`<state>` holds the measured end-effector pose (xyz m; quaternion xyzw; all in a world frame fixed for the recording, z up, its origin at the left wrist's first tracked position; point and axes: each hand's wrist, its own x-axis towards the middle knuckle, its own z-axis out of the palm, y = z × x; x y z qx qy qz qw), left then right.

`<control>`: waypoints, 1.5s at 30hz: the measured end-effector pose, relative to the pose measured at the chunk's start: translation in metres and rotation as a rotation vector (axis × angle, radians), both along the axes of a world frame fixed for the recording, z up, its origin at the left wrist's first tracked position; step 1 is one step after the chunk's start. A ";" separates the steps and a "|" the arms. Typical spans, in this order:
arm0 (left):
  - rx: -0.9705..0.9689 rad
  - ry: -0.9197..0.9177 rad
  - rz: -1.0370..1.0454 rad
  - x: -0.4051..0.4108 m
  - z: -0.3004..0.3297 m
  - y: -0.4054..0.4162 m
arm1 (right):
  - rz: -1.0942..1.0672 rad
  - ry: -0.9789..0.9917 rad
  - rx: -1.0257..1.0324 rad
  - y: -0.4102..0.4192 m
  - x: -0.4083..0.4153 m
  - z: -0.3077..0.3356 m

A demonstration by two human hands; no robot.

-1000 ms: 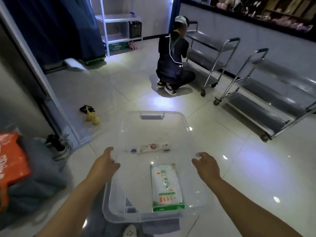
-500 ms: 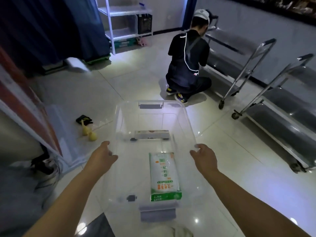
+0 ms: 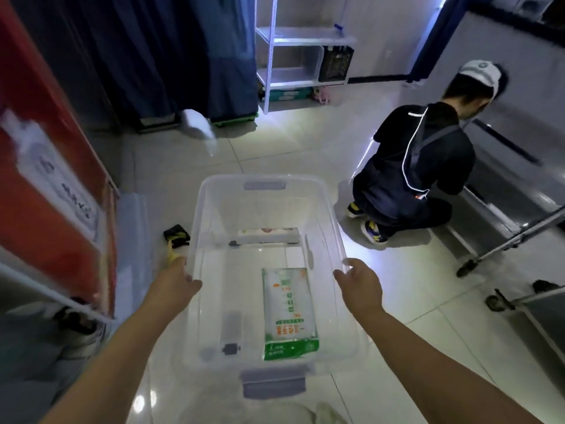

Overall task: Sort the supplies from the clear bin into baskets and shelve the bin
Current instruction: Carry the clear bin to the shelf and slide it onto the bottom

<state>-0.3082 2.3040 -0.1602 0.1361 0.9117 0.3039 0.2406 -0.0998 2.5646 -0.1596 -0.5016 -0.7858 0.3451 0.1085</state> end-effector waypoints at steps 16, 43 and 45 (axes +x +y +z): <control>0.047 -0.068 -0.099 -0.333 -0.004 0.282 | -0.165 -0.002 -0.024 0.242 -0.291 0.008; 0.112 -0.006 0.038 -0.807 -0.016 0.806 | -0.060 0.103 -0.077 0.788 -0.783 -0.033; 0.116 -0.022 0.001 -0.851 -0.016 0.851 | -0.099 0.084 -0.063 0.826 -0.822 -0.029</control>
